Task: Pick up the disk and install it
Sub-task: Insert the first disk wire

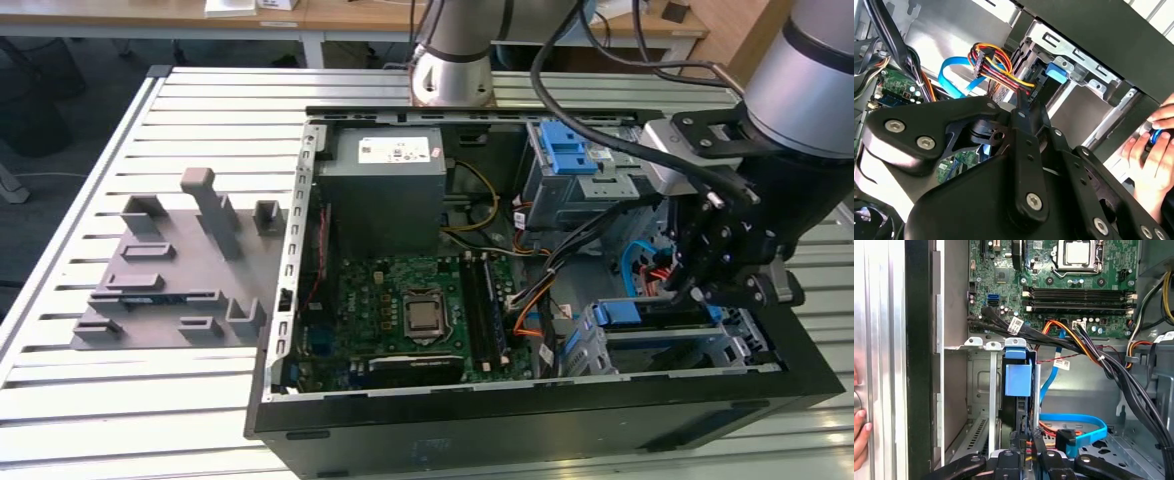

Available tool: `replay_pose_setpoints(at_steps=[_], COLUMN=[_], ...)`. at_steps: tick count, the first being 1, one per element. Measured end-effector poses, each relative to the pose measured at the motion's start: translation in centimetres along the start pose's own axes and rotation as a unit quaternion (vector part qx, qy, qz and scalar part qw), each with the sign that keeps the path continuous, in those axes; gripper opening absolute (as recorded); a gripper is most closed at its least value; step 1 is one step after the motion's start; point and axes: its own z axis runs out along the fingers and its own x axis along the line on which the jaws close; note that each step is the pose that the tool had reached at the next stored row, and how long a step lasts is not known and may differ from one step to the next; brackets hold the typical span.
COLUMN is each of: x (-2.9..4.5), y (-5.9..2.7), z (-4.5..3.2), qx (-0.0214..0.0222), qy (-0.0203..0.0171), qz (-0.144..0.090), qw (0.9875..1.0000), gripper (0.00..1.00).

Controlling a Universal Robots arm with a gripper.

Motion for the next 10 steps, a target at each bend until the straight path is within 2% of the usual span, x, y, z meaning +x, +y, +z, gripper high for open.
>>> replay_pose_setpoints(at_steps=[6,7,8,10], x=[0.01,0.01,0.02,0.05], y=[-0.08,-0.13,-0.22,-0.44], z=[-0.29,-0.31,-0.3,-0.28], qx=[-0.0003,-0.0007,-0.0016,-0.0039], qy=[-0.0004,-0.0003,-0.0004,-0.0011], qz=[0.0,0.0,0.0,0.0], qw=[1.0,1.0,1.0,1.0], gripper=[0.24,0.22,0.16,0.16])
